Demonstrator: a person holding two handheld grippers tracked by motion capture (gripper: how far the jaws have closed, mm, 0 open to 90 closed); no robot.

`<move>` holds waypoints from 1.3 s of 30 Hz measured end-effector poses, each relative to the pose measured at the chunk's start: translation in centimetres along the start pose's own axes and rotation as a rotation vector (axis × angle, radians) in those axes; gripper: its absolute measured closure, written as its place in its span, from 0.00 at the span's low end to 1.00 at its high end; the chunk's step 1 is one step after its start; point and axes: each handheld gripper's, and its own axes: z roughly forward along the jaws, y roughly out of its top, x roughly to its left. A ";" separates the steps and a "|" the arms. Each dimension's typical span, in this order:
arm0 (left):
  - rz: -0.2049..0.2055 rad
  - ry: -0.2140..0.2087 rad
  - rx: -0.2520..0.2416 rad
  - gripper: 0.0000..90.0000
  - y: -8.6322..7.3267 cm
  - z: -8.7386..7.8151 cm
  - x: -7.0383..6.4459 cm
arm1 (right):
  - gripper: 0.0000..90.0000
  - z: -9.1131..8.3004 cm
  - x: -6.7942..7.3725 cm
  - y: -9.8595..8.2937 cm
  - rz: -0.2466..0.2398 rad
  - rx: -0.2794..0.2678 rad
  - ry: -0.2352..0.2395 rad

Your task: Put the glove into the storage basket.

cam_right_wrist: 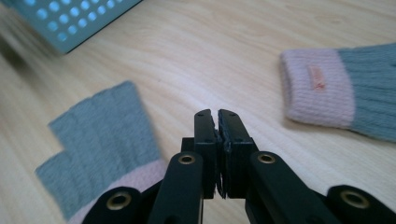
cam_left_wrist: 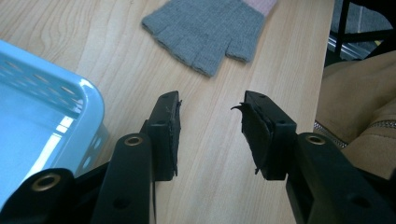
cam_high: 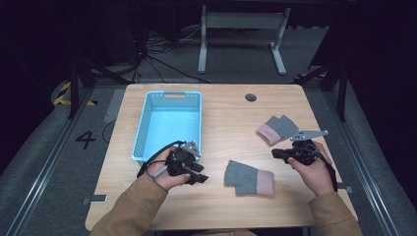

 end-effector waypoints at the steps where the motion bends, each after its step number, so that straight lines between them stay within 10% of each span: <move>1: -0.005 0.003 -0.006 0.64 0.0 0.0 0.0 | 0.98 0.0 -0.2 0.1 0.015 -0.014 -0.013; 16: -0.032 0.018 -0.018 0.65 -0.7 -0.5 0.2 | 1.00 3.1 -3.9 2.6 0.125 -0.040 -0.104; 39: -0.088 0.047 -0.011 0.62 -3.2 -1.2 -0.2 | 1.00 9.4 -5.5 6.4 0.089 0.037 -0.128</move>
